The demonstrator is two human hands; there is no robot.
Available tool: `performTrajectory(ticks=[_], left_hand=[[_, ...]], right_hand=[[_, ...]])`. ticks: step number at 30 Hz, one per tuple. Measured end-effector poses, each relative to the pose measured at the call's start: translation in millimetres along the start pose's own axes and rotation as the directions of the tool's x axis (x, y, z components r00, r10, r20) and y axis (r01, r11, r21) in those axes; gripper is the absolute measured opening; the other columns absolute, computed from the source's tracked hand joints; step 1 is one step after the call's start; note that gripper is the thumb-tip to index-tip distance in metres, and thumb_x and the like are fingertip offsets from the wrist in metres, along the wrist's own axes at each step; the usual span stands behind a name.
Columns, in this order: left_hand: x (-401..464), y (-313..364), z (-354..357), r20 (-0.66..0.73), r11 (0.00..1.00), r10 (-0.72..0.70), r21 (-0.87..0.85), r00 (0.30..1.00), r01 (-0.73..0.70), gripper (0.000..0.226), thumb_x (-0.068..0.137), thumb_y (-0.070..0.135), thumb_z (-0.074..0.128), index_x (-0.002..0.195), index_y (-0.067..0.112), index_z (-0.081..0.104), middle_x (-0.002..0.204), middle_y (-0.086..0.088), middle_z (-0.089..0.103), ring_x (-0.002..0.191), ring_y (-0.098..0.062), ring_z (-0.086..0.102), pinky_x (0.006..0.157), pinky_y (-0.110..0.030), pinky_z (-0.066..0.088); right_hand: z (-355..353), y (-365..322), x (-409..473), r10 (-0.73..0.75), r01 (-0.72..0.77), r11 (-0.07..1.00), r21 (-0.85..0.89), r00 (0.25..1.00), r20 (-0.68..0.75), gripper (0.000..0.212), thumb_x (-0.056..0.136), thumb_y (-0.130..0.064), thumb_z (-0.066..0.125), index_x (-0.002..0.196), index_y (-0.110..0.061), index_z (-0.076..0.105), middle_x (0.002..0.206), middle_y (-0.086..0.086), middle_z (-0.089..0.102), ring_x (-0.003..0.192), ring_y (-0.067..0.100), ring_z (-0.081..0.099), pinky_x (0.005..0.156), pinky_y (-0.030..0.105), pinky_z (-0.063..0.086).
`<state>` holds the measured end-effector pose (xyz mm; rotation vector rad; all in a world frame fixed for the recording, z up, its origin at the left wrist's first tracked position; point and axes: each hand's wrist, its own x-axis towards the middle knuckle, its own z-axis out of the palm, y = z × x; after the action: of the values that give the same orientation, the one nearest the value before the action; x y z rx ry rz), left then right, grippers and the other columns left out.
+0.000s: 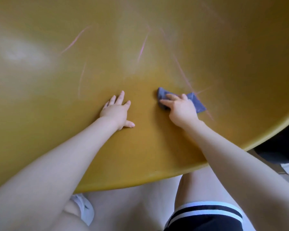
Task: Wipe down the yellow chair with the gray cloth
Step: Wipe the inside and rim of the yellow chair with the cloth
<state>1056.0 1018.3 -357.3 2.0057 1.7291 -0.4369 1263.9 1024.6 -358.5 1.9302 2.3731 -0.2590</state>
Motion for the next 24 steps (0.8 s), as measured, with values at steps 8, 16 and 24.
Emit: performTrajectory(ticks=[8,16,24], left_hand=[[-18,12,12,0.035,0.975,0.2,0.095,0.979,-0.203,0.073,0.091,0.055,0.043,0.15,0.027,0.012,0.159,0.003,-0.001,0.145,-0.019,0.007,0.113,-0.036,0.025],[-22,13,6,0.114,0.948,0.211,0.218,0.971,-0.232,0.112,0.068,0.076,0.054,0.151,0.026,-0.002,0.158,0.002,-0.012,0.146,-0.018,0.0,0.111,-0.036,0.028],[-21,8,16,0.123,0.966,0.214,0.123,0.969,-0.229,0.114,0.069,0.068,0.061,0.15,0.026,-0.007,0.156,0.004,-0.018,0.145,-0.016,-0.008,0.115,-0.04,0.024]], right_hand=[[-5,-2,-1,0.091,-0.091,0.994,-0.057,0.996,-0.005,0.049,0.092,-0.01,0.035,0.135,-0.032,0.043,0.146,-0.004,0.034,0.113,0.029,0.035,0.077,0.034,0.033],[-1,-13,-60,-0.183,0.191,0.982,-0.015,0.96,0.212,0.057,0.09,-0.005,0.033,0.135,-0.039,0.041,0.15,-0.012,0.028,0.102,0.022,0.036,0.075,0.028,0.033],[-5,13,-1,0.178,-0.179,0.984,-0.011,0.984,-0.009,0.052,0.091,-0.006,0.033,0.132,-0.036,0.047,0.149,-0.008,0.032,0.111,0.029,0.035,0.082,0.034,0.032]])
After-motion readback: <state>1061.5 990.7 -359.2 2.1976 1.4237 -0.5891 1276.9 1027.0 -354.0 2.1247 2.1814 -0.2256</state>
